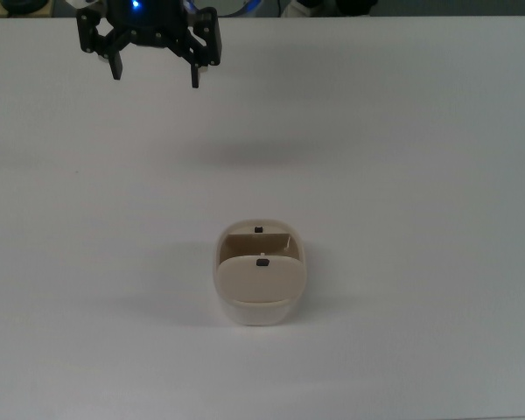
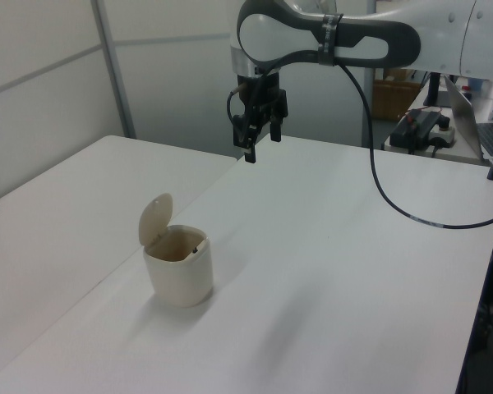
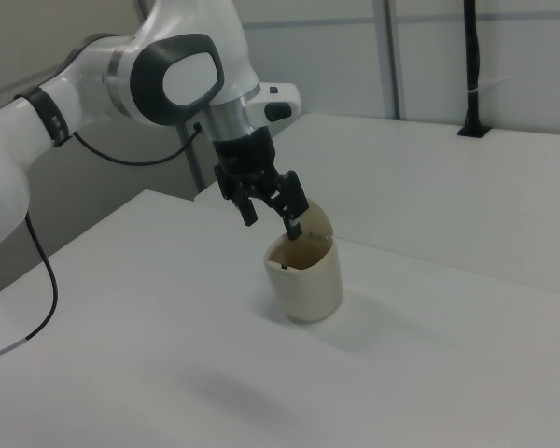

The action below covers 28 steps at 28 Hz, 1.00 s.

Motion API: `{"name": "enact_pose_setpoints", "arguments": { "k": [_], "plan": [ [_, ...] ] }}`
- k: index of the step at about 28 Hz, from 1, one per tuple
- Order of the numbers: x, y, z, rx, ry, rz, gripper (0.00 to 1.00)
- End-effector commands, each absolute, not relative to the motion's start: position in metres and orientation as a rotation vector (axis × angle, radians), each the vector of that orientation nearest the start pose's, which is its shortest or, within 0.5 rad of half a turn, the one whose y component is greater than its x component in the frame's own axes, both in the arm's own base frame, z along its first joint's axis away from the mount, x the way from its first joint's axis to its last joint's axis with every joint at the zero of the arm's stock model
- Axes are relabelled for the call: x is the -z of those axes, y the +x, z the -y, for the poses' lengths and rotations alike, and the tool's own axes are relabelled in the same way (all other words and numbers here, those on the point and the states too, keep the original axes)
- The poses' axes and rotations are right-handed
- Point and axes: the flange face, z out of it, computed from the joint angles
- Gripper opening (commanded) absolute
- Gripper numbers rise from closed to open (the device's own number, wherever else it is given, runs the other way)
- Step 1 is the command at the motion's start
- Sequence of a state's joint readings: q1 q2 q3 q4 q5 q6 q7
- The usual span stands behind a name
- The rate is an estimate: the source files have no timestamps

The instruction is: Open the trash can

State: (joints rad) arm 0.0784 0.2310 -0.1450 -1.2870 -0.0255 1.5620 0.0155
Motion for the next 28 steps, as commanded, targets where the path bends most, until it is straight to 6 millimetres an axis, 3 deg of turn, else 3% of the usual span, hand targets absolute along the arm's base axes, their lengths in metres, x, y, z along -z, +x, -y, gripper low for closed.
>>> {"name": "enact_pose_setpoints", "arguments": {
  "k": [1, 28],
  "plan": [
    [-0.626, 0.613, 0.042, 0.04, -3.189, -0.107, 1.0],
    [-0.626, 0.612, 0.052, 0.042, -3.194, -0.114, 1.0]
  ]
}}
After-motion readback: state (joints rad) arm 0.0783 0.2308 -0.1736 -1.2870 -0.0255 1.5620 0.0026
